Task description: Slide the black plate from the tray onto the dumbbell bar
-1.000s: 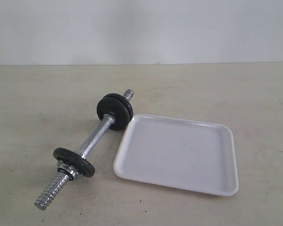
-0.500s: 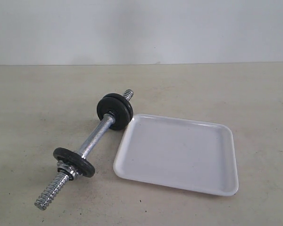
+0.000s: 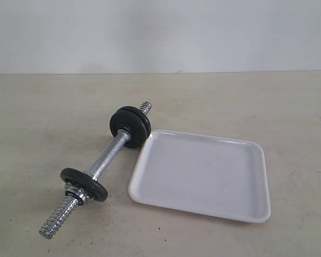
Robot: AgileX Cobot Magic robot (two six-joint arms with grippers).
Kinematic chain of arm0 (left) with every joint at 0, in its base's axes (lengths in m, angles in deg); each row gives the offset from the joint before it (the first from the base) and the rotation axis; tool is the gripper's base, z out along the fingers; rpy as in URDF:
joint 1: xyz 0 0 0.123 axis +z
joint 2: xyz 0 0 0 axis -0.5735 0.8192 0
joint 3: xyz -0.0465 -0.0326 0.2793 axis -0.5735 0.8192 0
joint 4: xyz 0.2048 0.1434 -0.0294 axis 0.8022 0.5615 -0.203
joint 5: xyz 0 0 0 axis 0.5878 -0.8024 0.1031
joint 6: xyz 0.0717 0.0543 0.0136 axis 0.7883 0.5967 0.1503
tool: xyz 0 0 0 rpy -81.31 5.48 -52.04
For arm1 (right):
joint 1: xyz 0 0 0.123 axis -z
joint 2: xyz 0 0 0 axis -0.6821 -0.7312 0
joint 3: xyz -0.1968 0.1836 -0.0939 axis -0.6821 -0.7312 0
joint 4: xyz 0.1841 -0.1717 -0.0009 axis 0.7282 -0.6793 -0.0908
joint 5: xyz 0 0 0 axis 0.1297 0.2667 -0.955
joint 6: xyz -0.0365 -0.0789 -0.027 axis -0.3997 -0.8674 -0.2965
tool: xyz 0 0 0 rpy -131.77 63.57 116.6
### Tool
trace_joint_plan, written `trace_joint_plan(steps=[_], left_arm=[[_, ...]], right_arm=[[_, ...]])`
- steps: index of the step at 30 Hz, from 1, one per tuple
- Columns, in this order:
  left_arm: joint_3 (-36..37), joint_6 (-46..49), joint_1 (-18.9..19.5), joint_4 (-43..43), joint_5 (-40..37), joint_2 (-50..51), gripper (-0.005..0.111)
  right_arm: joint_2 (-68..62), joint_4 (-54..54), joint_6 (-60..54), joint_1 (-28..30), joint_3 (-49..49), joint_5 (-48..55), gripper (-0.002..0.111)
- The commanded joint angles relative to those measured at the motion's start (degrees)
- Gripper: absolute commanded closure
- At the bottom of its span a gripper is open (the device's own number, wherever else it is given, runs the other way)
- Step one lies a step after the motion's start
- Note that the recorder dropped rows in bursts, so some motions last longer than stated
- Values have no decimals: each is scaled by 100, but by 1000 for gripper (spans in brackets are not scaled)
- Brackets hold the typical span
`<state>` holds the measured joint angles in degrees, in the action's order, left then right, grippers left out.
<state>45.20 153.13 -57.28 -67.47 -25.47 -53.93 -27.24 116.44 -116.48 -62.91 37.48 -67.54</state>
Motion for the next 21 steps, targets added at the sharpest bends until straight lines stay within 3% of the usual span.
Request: trace_joint_plan(steps=[1, 4, 8, 13, 21], left_arm=[[26, -50, -3, -61, 65, -37, 102], [26, -50, -3, -61, 65, -37, 102], [26, -50, -3, -61, 65, -37, 102], [26, -50, -3, -61, 65, -37, 102], [26, -50, -3, -61, 65, -37, 102]], right_arm=[[23, -4379, 4547, -5, -26, 134, 100], [23, -5966, 6013, -5, -26, 145, 100], [23, -5972, 5898, -5, -26, 445, 100], [23, -5799, 5641, -5, -26, 1600, 100], [23, -5492, 5578, -5, -26, 1649, 100]])
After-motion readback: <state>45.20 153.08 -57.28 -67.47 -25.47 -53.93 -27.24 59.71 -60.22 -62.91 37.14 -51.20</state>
